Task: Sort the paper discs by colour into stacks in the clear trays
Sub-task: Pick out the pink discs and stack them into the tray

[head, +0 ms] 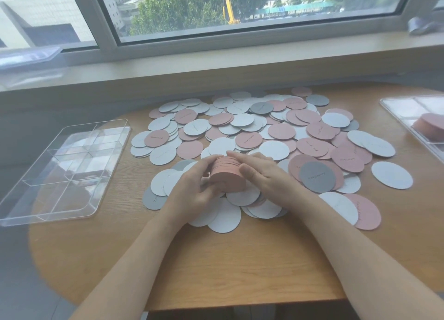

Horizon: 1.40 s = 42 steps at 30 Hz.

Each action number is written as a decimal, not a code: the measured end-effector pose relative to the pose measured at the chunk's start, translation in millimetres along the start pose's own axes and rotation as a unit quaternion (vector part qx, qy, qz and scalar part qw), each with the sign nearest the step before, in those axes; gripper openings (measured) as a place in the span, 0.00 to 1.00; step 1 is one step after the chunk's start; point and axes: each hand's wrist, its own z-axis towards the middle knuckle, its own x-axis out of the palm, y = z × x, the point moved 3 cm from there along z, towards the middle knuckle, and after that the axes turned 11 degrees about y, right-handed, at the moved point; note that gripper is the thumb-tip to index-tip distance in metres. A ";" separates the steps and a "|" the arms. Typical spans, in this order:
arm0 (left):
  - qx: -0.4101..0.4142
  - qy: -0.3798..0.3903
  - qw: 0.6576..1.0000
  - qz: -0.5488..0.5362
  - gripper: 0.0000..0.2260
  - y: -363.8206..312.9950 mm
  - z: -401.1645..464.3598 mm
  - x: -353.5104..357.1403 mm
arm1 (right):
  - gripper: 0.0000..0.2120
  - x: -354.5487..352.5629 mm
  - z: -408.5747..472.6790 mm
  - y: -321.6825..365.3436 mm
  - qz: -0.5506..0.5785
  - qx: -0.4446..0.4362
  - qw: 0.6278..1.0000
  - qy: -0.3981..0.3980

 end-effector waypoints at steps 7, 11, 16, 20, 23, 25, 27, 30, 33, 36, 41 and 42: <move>-0.015 0.007 1.000 -0.016 0.23 3.0 -4.5 -6.9 | 0.13 -8.5 4.3 -19.5 -0.219 0.008 0.970 -0.108; -0.031 0.006 0.998 -0.049 0.23 7.8 -9.0 -15.9 | 0.14 -5.6 6.2 -13.2 -0.311 0.032 0.942 -0.121; -0.022 0.005 0.999 -0.044 0.23 4.4 -9.7 -16.3 | 0.19 -15.7 11.8 -14.1 -0.346 0.096 0.926 -0.118; -0.020 0.003 0.999 -0.048 0.23 6.1 -8.8 -16.6 | 0.20 -14.9 17.5 -13.9 -0.359 0.114 0.918 -0.120; -0.015 0.005 0.999 -0.043 0.23 7.0 -8.7 -16.5 | 0.19 -14.8 19.2 -14.6 -0.365 0.129 0.913 -0.130; -0.016 0.003 0.999 -0.036 0.23 7.5 -8.0 -16.5 | 0.20 -16.3 18.6 -16.5 -0.377 0.143 0.905 -0.136; -0.016 0.002 0.999 -0.031 0.23 8.4 -7.5 -16.6 | 0.21 -17.6 17.9 -18.6 -0.385 0.155 0.898 -0.145; -0.021 0.005 0.999 -0.029 0.23 9.2 -7.1 -16.2 | 0.17 -16.3 17.8 -18.3 -0.414 0.140 0.883 -0.170; -0.020 0.009 0.999 -0.033 0.22 8.1 -7.1 -15.6 | 0.16 -15.0 16.3 -15.6 -0.439 0.122 0.863 -0.216; -0.018 0.013 0.999 -0.035 0.23 6.7 -7.7 -15.0 | 0.16 -18.3 12.7 -14.3 -0.444 0.090 0.851 -0.265; -0.015 0.016 0.999 -0.045 0.23 7.2 -7.9 -14.2 | 0.13 -24.4 6.0 -5.8 -0.417 0.011 0.843 -0.340; -0.013 0.015 0.999 -0.043 0.23 7.2 -8.0 -14.3 | 0.12 -23.1 4.4 -3.3 -0.397 -0.004 0.849 -0.349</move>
